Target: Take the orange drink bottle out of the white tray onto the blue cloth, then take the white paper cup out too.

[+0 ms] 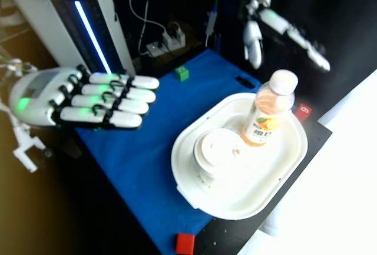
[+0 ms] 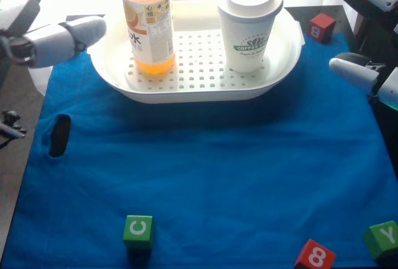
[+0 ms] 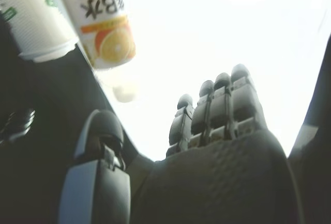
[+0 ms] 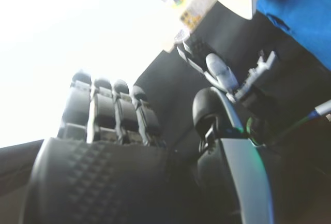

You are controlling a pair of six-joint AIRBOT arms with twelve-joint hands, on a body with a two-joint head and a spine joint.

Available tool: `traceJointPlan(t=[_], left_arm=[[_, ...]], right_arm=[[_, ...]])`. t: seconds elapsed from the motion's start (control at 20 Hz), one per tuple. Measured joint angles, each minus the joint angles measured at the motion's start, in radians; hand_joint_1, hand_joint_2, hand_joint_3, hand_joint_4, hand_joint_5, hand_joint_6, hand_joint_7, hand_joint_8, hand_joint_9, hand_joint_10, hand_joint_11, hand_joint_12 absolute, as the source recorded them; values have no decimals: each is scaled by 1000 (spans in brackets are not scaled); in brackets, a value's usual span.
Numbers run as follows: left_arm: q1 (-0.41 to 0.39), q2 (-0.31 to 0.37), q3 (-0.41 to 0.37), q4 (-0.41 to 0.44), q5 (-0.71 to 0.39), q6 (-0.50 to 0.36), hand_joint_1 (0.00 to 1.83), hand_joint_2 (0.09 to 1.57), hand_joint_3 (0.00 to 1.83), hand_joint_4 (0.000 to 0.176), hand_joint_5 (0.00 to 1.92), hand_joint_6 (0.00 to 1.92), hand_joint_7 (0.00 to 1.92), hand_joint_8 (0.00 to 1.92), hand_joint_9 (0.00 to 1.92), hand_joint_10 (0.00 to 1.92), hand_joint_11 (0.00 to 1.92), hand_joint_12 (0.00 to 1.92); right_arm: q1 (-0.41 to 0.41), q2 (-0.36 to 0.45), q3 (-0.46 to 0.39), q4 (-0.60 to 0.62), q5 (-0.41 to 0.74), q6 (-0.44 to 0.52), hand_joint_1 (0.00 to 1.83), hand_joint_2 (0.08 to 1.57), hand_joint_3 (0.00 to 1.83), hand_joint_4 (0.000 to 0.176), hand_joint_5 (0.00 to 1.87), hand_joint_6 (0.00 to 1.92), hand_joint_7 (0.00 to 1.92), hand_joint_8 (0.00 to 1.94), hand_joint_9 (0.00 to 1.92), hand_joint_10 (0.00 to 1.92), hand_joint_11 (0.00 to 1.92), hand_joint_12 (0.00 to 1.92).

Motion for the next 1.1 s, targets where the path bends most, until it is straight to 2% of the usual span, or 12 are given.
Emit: traceJointPlan(t=[0.05, 0.1, 0.2, 0.35, 0.5, 0.55, 0.65, 0.7, 0.8, 0.85, 0.95, 1.1], left_arm=[[-25, -17, 32, -3, 51, -2, 492, 1040, 0, 99, 0, 0, 0, 0, 0, 0, 0, 0], [-59, -37, 66, -4, 103, -2, 511, 923, 0, 149, 0, 0, 0, 0, 0, 0, 0, 0], [-100, -64, 111, 7, 164, -4, 550, 907, 0, 149, 0, 0, 0, 0, 0, 0, 0, 0], [-150, -122, 185, 6, 265, -6, 571, 767, 0, 176, 0, 0, 0, 0, 0, 0, 0, 0], [-193, -168, 221, 55, 333, -10, 681, 873, 0, 134, 0, 0, 0, 0, 0, 0, 42, 30], [-199, -188, 237, 98, 337, -55, 704, 950, 9, 93, 0, 0, 0, 0, 8, 3, 8, 666], [-200, -227, 270, 147, 346, -159, 785, 969, 9, 51, 83, 31, 123, 38, 144, 67, 0, 1119], [-200, -232, 270, 156, 348, -164, 785, 979, 9, 49, 148, 53, 233, 68, 216, 111, 0, 1338], [-200, -241, 278, 185, 357, -175, 866, 1015, 1, 4, 476, 365, 594, 254, 350, 818, 95, 1727], [-200, -241, 278, 196, 359, -192, 913, 1020, 1, 0, 587, 496, 680, 342, 420, 991, 202, 1763], [-200, -241, 278, 219, 349, -214, 1104, 1182, 10, 12, 774, 1137, 759, 1227, 599, 1471, 497, 1904], [-200, -241, 275, 233, 344, -214, 1152, 1240, 6, 0, 711, 1295, 792, 1457, 687, 1602, 631, 1920]], right_arm=[[-1, 0, 0, 1, 1, 0, 441, 1356, 0, 0, 0, 0, 0, 0, 0, 0, 0, 0], [-1, 0, 0, 3, 0, 0, 466, 1364, 0, 0, 0, 0, 0, 0, 0, 0, 0, 0], [-1, 0, 0, 3, 0, 0, 488, 1363, 0, 0, 0, 0, 0, 0, 0, 0, 0, 0], [-10, -4, 0, 0, 3, 0, 453, 1364, 0, 0, 0, 0, 0, 0, 0, 0, 0, 0], [-12, -6, 0, 3, -1, 1, 486, 1365, 0, 0, 0, 0, 0, 0, 0, 0, 0, 0], [-12, -6, 0, 1, 1, 2, 485, 1360, 0, 0, 0, 0, 0, 0, 0, 0, 0, 0], [-12, -6, 0, 2, 0, 2, 520, 1347, 0, 0, 0, 0, 0, 0, 0, 0, 0, 0], [-12, -7, 0, 3, 0, 3, 552, 1342, 0, 0, 0, 0, 0, 0, 0, 0, 0, 0], [-12, -8, 0, 5, 0, 3, 587, 1345, 0, 0, 0, 0, 0, 0, 0, 0, 0, 0], [-12, -8, 0, 4, 0, 3, 592, 1348, 0, 0, 0, 0, 0, 0, 0, 0, 0, 0], [-12, -8, 0, 4, 1, 3, 576, 1347, 0, 0, 0, 0, 0, 0, 0, 0, 0, 0], [-12, -11, 0, 6, 0, 3, 576, 1352, 1, 0, 0, 0, 0, 0, 0, 0, 0, 0]])
